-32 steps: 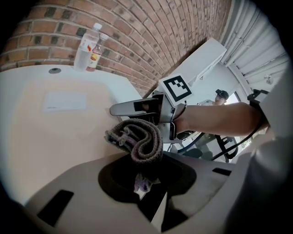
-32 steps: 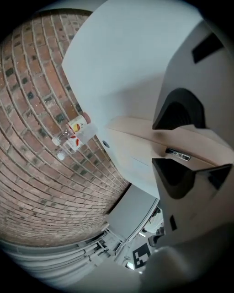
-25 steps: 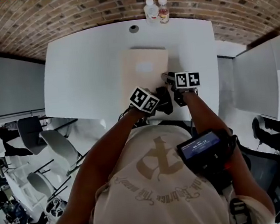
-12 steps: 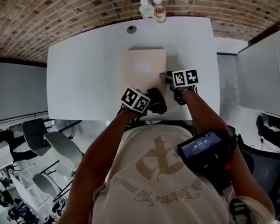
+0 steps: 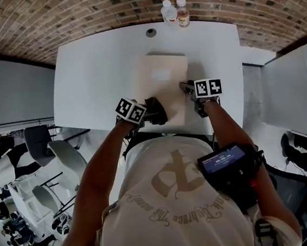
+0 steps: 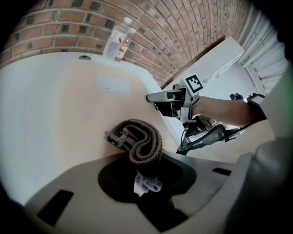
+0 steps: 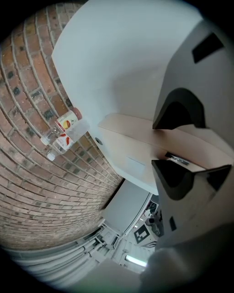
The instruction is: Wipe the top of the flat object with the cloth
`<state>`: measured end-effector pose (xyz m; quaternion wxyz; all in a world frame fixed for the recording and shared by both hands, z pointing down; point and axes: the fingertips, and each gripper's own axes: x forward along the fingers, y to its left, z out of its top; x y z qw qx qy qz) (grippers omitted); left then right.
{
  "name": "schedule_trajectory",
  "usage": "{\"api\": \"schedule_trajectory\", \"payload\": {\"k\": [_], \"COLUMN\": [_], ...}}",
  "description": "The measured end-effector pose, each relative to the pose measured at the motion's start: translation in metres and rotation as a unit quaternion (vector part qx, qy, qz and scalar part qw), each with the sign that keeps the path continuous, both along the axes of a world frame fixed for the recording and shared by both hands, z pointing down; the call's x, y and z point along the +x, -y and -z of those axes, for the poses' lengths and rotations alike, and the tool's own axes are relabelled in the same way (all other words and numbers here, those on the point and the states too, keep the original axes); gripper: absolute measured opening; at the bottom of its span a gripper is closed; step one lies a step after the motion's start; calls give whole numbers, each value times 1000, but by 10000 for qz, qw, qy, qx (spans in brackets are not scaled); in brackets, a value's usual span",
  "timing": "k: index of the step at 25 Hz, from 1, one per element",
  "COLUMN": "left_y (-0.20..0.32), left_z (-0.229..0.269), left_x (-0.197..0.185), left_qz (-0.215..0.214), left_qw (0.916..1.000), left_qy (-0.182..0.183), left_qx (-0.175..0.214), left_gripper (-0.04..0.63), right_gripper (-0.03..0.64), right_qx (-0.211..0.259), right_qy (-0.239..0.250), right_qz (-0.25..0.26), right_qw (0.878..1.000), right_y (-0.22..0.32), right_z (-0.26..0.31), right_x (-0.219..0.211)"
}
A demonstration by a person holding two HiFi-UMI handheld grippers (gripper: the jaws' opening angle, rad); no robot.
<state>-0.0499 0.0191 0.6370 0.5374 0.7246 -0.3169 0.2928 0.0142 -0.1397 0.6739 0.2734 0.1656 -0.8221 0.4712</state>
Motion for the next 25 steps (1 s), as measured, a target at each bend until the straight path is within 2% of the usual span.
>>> {"api": "schedule_trajectory", "payload": {"k": [8,15,19,25], "left_y": [-20,-34,-39,-49], "left_z": [2,3,3,-1], "left_x": [-50,-85,-97,-113], "left_qz": [641,1461,1704,2059], "left_qw": [9978,9890,9849,9781], "left_qy": [155,176,183,-9], "left_qx": [64,169,252,298], "left_gripper": [109,110,110,110], "right_gripper": [219,219,221,224], "right_qx": [34,72,59,50], "right_qy": [-6,15,3,-83], "right_qz": [36,95,79,19], "right_qw": [10000,9999,10000,10000], "right_y": [0,0,0,1], "right_z": [1,1,1,-1], "right_x": [1,-2,-2,0]}}
